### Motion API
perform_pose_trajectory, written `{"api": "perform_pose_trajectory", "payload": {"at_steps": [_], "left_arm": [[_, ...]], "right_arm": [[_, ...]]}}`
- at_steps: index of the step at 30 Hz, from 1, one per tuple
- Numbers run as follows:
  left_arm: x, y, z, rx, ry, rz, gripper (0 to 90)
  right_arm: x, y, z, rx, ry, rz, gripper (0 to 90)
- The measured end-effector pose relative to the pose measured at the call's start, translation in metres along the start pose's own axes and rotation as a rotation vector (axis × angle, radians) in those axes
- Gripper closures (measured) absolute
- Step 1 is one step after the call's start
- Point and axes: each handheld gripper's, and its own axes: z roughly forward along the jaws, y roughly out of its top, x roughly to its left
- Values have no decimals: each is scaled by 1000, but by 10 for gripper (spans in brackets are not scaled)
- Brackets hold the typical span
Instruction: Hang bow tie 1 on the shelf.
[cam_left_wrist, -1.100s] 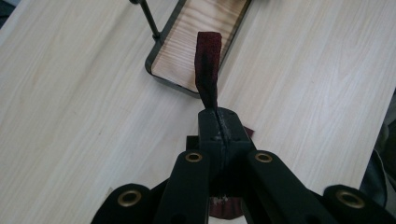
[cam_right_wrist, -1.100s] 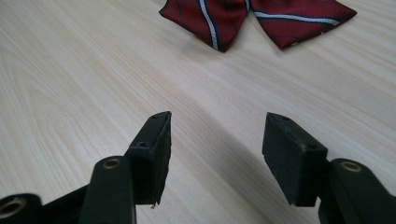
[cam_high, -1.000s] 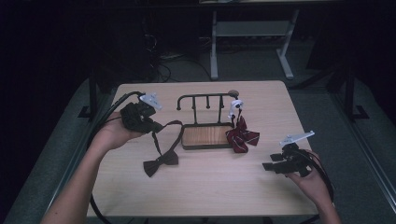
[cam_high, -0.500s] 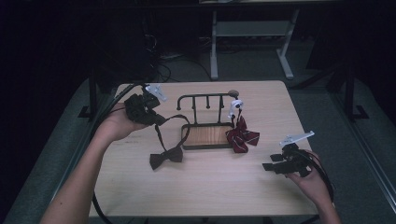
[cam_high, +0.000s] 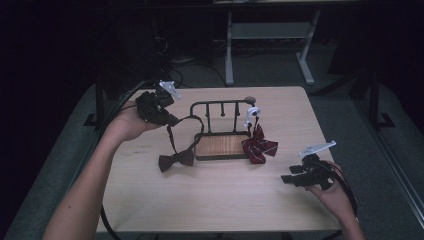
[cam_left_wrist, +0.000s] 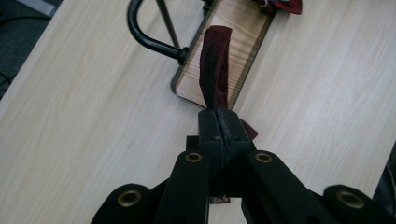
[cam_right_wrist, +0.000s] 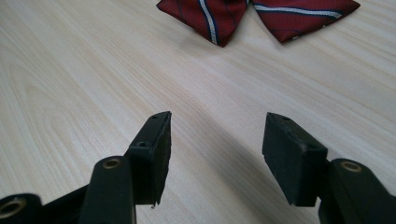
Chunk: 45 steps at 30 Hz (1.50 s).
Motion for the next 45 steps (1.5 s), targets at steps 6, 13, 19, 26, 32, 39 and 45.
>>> {"api": "perform_pose_trajectory", "payload": {"at_steps": [6, 13, 19, 26, 32, 39, 45], "left_arm": [[8, 6, 0, -7, 3, -20, 898], [16, 11, 6, -5, 6, -33, 898], [22, 15, 8, 17, 16, -43, 898], [29, 18, 9, 30, 23, -57, 898], [34, 19, 15, 46, 43, -80, 898], [37, 20, 24, 113, 82, -76, 896], [36, 19, 25, 110, 129, -87, 795]], "right_arm": [[-1, -1, -2, -1, 1, 5, 421], [0, -1, -1, -4, 2, 4, 421], [0, -1, -1, -4, 2, 3, 421], [0, -1, -1, -3, 4, 1, 421], [0, -1, -2, -3, 4, 0, 421], [0, -1, -2, -5, 4, 1, 421], [0, -1, -2, -3, 3, -2, 421]]}}
